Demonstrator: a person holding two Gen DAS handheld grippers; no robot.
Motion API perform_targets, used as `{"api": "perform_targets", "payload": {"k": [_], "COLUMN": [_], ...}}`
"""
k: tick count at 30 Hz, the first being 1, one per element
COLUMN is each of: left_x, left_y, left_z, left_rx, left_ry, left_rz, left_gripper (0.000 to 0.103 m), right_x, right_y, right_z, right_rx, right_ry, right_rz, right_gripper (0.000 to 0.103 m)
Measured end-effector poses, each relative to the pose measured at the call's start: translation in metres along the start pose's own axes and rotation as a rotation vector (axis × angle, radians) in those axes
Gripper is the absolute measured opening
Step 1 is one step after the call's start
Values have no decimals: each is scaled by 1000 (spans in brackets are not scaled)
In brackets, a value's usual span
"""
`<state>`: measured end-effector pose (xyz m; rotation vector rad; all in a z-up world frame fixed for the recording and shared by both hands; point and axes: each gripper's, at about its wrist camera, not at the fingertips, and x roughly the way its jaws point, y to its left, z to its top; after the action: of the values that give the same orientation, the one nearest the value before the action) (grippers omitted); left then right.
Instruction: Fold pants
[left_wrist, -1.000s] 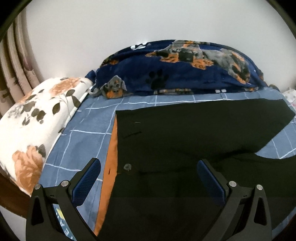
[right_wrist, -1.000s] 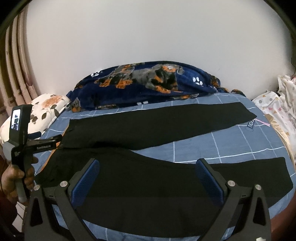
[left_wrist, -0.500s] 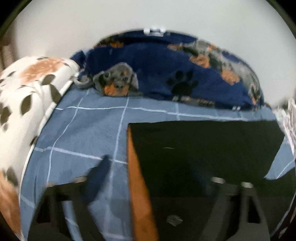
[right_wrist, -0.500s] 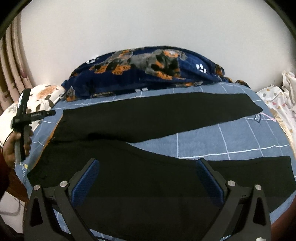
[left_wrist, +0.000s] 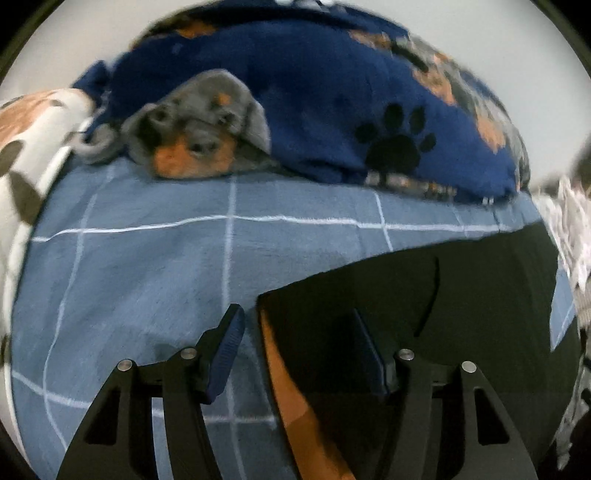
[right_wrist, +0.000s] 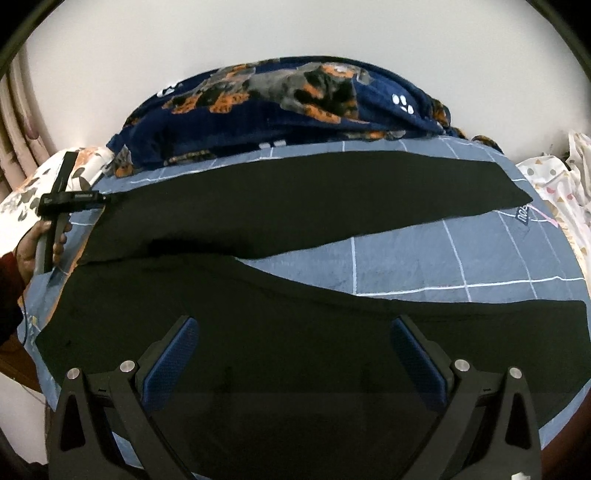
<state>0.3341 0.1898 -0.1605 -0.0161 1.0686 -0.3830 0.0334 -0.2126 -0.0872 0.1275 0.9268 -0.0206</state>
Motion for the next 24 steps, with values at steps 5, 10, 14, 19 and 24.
{"api": "perform_targets", "payload": {"k": [5,10,14,19,24], "left_x": [3,-13,-67,-127,-168], "left_y": [-7,-24,-56,-103,-127], "left_z": [7,-1,-20,-58,-98], "left_rx": [-9,11,39,117,109], "left_ry": [5,-61,-218,-355,-413], "left_rz": [0,62,27,-12,-98], "left_gripper": [20,9,8,8,8], "right_x": [4,11,13,41,94], "right_y": [2,-3,-30,-92,-114], "right_z": [1,7,35,82,124], "right_rx": [2,40,181,524,638], "right_ry": [5,24,10,16,91], "right_rz": [0,55,195,448,560], "right_gripper": [103,103,103,103,103]}}
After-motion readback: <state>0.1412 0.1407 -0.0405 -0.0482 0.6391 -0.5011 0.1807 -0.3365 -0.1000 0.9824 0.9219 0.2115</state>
